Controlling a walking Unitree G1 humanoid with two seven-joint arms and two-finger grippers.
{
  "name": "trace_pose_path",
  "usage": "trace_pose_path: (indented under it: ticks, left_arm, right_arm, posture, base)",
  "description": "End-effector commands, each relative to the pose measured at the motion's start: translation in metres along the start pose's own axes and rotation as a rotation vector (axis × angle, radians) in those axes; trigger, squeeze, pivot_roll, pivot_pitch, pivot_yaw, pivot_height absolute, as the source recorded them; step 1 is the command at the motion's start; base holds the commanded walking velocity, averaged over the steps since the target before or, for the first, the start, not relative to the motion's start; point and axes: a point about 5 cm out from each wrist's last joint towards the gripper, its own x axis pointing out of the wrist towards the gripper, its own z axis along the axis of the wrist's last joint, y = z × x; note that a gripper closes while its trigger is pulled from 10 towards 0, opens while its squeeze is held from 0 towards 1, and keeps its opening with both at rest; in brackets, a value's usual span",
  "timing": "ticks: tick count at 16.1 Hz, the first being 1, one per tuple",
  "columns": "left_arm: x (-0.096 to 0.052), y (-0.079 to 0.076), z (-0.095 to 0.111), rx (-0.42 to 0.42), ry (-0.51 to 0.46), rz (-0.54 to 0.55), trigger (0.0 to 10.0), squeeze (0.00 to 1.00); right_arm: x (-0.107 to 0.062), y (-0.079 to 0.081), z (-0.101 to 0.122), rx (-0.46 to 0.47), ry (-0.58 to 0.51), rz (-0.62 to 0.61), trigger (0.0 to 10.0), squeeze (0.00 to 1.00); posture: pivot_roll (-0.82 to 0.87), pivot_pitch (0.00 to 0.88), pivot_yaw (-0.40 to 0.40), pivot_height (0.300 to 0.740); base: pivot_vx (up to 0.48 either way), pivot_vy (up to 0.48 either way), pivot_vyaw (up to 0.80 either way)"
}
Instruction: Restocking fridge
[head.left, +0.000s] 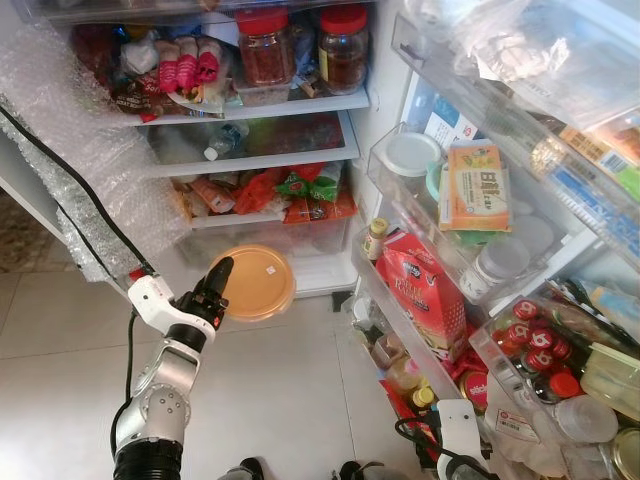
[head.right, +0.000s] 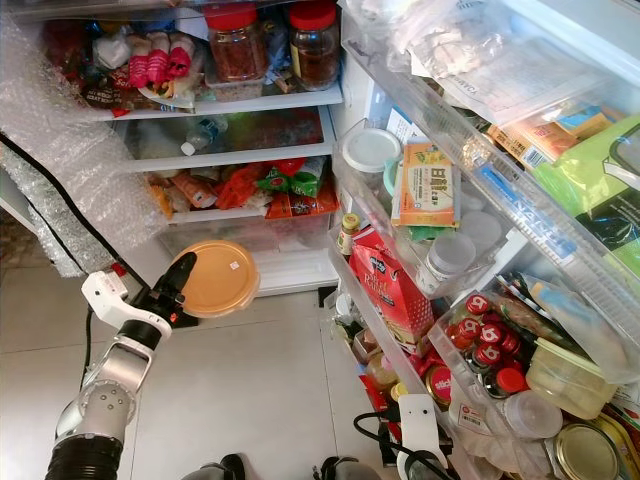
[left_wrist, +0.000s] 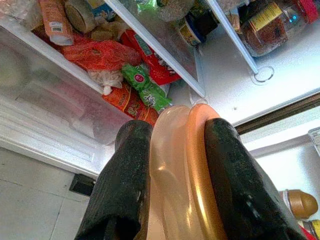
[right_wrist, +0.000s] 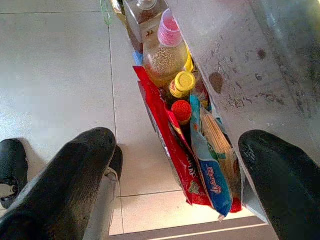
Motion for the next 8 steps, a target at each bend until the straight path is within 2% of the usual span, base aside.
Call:
trace_pose_path:
  ticks: [1, 6, 8]
  left_arm:
    - [-0.0048, 0.0076, -0.0052, -0.006, 0.026, 0.019, 10.0, 0.0]
    - [-0.0008, 0.003, -0.0087, -0.001, 0.04, 0.002, 10.0, 0.0]
    - [0.0009, -0.0006, -0.0114, 0.003, 0.045, -0.01, 10.0, 0.0]
  right_arm:
    - [-0.0024, -0.0006, -0.0093, -0.001, 0.034, 0.001, 10.0, 0.0]
    - [-0.0021, 0.0003, -0.0081, -0.031, 0.029, 0.017, 10.0, 0.0]
    - [-0.0024, 0.0001, -0.0097, -0.027, 0.039, 0.009, 10.0, 0.0]
  posture:
    - [-0.1, 0.213, -0.01, 0.74]
    - [-0.1, 0.201, -0.011, 0.74]
    - [-0.1, 0.2, -0.01, 0.74]
  base:
    - [0.0, 0.0, 0.0]
    - [0.0, 0.0, 0.0]
    - [0.294, 0.0, 0.72]
